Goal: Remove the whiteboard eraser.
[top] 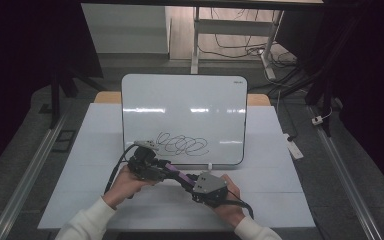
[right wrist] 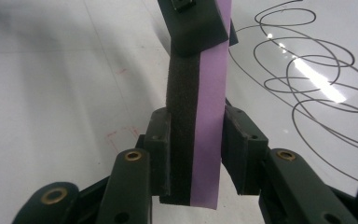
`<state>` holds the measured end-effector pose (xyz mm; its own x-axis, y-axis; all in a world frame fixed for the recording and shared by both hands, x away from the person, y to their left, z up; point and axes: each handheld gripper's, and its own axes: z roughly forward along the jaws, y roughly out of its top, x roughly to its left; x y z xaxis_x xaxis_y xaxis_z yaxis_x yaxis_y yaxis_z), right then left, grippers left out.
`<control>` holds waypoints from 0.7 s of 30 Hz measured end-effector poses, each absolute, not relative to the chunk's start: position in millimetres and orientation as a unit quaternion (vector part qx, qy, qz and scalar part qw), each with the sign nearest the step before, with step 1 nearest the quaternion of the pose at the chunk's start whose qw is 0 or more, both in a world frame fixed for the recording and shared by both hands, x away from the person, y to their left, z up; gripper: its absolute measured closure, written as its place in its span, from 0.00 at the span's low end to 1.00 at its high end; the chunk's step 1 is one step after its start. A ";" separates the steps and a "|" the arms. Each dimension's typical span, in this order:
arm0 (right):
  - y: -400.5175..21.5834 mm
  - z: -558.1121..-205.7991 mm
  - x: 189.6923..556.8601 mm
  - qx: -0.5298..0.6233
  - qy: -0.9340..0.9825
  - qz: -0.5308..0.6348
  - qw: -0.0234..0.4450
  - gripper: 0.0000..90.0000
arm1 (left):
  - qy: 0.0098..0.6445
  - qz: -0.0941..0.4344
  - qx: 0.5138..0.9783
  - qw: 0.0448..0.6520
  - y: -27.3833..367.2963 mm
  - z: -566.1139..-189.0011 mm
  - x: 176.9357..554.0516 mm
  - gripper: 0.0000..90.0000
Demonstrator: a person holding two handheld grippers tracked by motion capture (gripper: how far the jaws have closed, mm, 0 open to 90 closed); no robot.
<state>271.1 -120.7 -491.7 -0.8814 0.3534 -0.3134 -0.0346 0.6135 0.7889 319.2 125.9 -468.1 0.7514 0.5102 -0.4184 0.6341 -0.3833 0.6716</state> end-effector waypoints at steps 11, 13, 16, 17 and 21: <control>-131.5 -485.1 285.3 0.132 0.862 0.472 0.129 0.47 | 0.317 -0.023 0.844 0.432 120.9 -461.3 309.9 0.41; -136.6 -482.7 289.7 0.141 0.858 0.483 0.103 0.43 | 0.309 -0.019 0.845 0.436 121.4 -460.7 309.1 0.41; -144.3 -478.7 295.7 0.149 0.854 0.492 0.080 0.38 | 0.294 -0.012 0.848 0.440 122.6 -459.7 307.8 0.41; -146.9 -477.3 297.4 0.150 0.853 0.495 0.072 0.38 | 0.288 -0.011 0.849 0.443 122.8 -459.4 307.3 0.41; -156.0 -472.5 304.1 0.159 0.847 0.506 0.037 0.34 | 0.263 -0.006 0.854 0.449 121.7 -458.1 304.6 0.41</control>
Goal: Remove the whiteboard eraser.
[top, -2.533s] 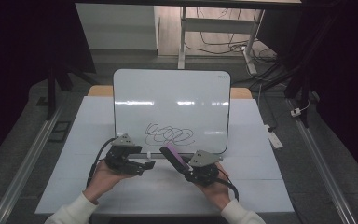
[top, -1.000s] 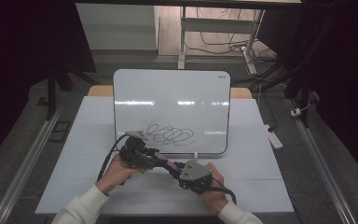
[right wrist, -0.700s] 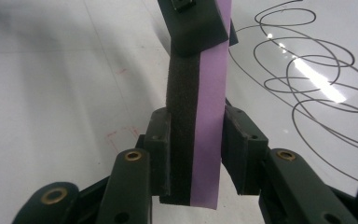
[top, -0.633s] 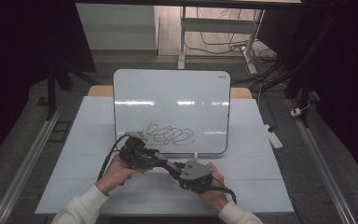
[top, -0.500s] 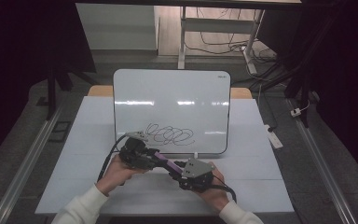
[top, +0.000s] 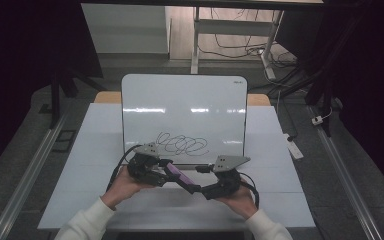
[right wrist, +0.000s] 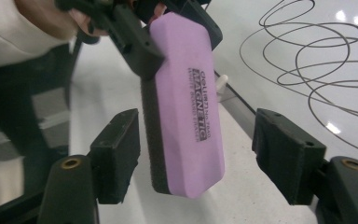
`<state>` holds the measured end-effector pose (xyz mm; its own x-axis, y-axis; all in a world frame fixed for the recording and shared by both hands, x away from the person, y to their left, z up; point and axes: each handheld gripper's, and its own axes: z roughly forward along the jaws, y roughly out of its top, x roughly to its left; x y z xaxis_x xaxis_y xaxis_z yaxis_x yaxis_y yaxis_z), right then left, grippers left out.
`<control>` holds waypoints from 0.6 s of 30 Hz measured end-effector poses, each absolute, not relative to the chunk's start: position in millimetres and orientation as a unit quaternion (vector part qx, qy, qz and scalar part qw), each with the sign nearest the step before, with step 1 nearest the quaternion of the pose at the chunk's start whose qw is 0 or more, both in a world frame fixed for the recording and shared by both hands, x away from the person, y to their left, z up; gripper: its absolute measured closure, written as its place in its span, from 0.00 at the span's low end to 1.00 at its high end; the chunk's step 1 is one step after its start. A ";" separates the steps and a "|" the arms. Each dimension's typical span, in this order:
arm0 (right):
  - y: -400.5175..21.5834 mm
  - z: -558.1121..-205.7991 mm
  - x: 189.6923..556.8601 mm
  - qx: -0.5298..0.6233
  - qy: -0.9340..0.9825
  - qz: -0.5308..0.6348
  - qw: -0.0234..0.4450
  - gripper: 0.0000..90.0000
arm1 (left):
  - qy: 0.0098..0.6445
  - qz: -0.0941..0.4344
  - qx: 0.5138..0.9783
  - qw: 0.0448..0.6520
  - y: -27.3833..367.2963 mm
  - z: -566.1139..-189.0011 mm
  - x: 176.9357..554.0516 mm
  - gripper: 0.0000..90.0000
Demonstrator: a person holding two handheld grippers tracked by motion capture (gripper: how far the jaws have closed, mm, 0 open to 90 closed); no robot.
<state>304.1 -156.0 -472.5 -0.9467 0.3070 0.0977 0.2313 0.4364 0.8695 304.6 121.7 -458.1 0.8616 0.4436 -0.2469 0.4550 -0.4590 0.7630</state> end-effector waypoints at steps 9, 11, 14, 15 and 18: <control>-157.8 -474.2 313.3 0.153 0.849 0.504 -0.041 0.30 | 0.198 -0.001 0.865 0.460 113.9 -454.5 294.4 0.41; -157.1 -475.3 313.8 0.153 0.850 0.502 -0.050 0.30 | 0.183 -0.001 0.868 0.462 112.7 -453.5 292.3 0.41; -154.4 -478.0 314.9 0.146 0.851 0.498 -0.078 0.30 | 0.168 -0.003 0.867 0.469 111.3 -452.8 289.7 0.41; -153.2 -478.8 314.9 0.143 0.852 0.496 -0.087 0.30 | 0.162 -0.004 0.867 0.472 111.1 -452.6 288.9 0.41; -149.5 -481.2 314.5 0.135 0.853 0.491 -0.113 0.30 | 0.144 -0.006 0.867 0.477 110.5 -451.9 286.7 0.41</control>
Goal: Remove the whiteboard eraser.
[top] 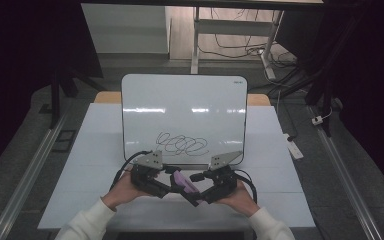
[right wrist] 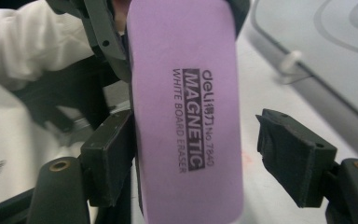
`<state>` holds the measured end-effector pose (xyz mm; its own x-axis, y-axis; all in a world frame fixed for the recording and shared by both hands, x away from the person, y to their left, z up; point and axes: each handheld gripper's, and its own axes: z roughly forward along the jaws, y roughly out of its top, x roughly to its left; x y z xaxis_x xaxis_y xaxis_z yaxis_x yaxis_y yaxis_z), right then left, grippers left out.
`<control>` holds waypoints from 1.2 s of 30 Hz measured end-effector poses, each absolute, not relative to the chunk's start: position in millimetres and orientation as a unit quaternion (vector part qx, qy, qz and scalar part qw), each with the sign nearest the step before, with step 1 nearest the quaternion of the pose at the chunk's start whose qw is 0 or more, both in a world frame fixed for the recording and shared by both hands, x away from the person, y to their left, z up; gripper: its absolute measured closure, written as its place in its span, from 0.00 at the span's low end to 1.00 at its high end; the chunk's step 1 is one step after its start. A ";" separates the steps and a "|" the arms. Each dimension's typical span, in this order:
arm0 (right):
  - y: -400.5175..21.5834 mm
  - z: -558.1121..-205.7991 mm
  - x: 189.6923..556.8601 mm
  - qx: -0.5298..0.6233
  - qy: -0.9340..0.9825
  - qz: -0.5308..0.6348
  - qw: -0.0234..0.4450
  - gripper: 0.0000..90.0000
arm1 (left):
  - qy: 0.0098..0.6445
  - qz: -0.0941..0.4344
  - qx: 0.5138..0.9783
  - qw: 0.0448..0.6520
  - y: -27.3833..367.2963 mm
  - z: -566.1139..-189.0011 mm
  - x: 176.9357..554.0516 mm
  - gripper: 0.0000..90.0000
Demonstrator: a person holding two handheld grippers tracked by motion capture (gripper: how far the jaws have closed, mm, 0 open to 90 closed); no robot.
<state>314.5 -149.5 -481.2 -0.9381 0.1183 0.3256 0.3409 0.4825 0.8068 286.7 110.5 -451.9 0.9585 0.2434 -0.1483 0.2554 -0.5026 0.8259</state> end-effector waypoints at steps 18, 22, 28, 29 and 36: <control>-145.6 -481.2 312.2 -0.135 -0.855 -0.490 0.099 0.43 | 0.173 -0.006 0.863 0.475 112.9 -455.7 291.1 0.33; -143.5 -479.2 308.4 -0.134 -0.863 -0.483 0.061 0.43 | 0.199 0.002 0.854 0.480 118.1 -454.8 290.7 0.28; -142.5 -475.8 302.3 -0.140 -0.870 -0.472 -0.016 0.43 | 0.243 0.028 0.849 0.469 136.8 -456.6 278.6 0.24; -142.8 -475.4 301.8 -0.140 -0.870 -0.472 -0.025 0.43 | 0.252 0.034 0.847 0.466 141.5 -458.4 275.8 0.24; -143.1 -474.2 301.1 -0.141 -0.867 -0.473 -0.066 0.43 | 0.303 0.061 0.836 0.454 173.0 -470.5 262.7 0.25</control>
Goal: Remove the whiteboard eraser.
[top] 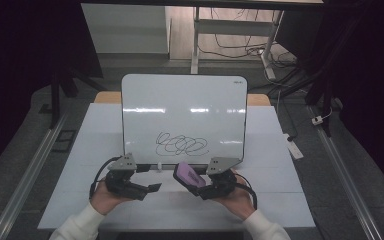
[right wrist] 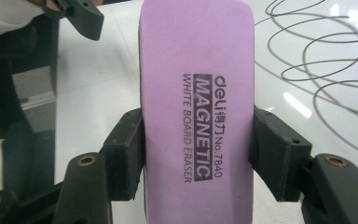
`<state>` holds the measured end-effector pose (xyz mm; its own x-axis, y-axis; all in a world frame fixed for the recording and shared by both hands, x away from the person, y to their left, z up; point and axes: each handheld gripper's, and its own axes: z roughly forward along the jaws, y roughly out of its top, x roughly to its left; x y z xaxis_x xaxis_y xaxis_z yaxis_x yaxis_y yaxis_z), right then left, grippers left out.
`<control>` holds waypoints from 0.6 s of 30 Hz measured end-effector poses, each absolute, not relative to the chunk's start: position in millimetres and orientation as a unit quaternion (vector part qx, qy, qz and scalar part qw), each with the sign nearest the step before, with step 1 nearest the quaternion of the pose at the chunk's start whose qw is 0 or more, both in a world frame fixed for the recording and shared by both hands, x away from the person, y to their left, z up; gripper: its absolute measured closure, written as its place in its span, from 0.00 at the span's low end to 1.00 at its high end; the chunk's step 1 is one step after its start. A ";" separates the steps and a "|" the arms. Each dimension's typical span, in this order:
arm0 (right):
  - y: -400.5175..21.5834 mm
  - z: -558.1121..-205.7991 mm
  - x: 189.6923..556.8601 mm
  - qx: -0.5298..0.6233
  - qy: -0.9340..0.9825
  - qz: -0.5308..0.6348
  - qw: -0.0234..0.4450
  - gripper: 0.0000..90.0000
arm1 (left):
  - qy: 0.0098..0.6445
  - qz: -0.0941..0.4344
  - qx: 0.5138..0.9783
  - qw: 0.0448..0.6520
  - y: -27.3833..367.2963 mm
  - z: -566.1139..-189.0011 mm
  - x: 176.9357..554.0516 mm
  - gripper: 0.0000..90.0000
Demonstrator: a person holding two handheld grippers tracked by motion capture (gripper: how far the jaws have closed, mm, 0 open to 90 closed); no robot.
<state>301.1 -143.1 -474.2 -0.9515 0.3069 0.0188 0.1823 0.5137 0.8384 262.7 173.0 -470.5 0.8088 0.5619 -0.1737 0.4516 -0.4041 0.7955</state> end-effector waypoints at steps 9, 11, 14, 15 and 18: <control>-147.7 -470.3 303.4 0.153 0.860 0.474 0.108 0.43 | 0.349 0.094 0.818 0.448 204.2 -481.0 250.6 0.25; -149.8 -469.7 303.8 0.159 0.859 0.473 0.115 0.43 | 0.359 0.097 0.813 0.448 210.0 -483.5 249.1 0.25; -152.6 -468.8 303.3 0.168 0.856 0.472 0.132 0.43 | 0.376 0.107 0.808 0.441 218.0 -489.0 246.9 0.25; -153.5 -468.6 303.1 0.169 0.854 0.472 0.137 0.43 | 0.382 0.108 0.807 0.437 220.7 -491.3 246.3 0.25; -155.3 -467.6 301.6 0.177 0.852 0.466 0.163 0.43 | 0.399 0.107 0.804 0.428 227.2 -498.5 244.3 0.25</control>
<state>301.6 -155.3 -467.6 -0.8847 0.4524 -0.1124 0.1494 0.5034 0.8510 244.3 227.2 -498.5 0.6589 0.7330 -0.1690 0.5488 -0.3149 0.7744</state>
